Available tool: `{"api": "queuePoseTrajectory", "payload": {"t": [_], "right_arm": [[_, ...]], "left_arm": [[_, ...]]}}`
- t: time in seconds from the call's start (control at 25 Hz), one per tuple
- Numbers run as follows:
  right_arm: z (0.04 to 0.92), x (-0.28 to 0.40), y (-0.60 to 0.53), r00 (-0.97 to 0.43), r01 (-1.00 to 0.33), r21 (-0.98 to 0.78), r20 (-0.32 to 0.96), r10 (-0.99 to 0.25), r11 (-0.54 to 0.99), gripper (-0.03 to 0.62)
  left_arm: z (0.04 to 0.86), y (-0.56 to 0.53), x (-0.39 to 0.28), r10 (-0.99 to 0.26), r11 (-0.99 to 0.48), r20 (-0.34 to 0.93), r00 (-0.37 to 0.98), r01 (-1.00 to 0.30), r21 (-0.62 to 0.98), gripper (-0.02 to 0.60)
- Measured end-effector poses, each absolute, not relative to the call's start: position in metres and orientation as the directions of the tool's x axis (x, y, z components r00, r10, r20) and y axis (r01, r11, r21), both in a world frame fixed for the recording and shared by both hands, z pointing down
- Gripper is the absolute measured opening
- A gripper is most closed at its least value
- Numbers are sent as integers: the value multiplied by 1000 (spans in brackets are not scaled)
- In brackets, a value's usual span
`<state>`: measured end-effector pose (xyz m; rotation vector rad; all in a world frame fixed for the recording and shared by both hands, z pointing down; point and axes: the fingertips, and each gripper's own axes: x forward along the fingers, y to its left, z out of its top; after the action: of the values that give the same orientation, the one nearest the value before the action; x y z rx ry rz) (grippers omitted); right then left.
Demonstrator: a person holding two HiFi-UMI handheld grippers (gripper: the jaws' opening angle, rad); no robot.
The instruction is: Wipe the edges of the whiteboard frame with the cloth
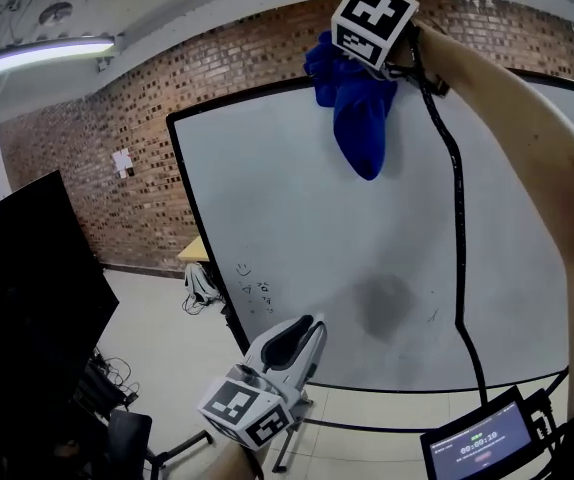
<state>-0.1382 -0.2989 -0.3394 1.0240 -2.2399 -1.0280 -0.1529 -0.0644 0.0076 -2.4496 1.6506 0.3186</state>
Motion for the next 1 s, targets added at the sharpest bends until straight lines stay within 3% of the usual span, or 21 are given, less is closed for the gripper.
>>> {"api": "queuePoseTrajectory", "payload": {"t": [0.44, 1.0], "right_arm": [[-339, -69, -313, -571, -530, 705, 114, -813, 471, 78], [-328, 54, -327, -270, -676, 694, 80, -959, 249, 78]], "left_arm": [[14, -96, -153, -853, -458, -288, 435, -889, 13, 81], [43, -136, -116, -702, -693, -284, 652, -718, 63, 81]]}}
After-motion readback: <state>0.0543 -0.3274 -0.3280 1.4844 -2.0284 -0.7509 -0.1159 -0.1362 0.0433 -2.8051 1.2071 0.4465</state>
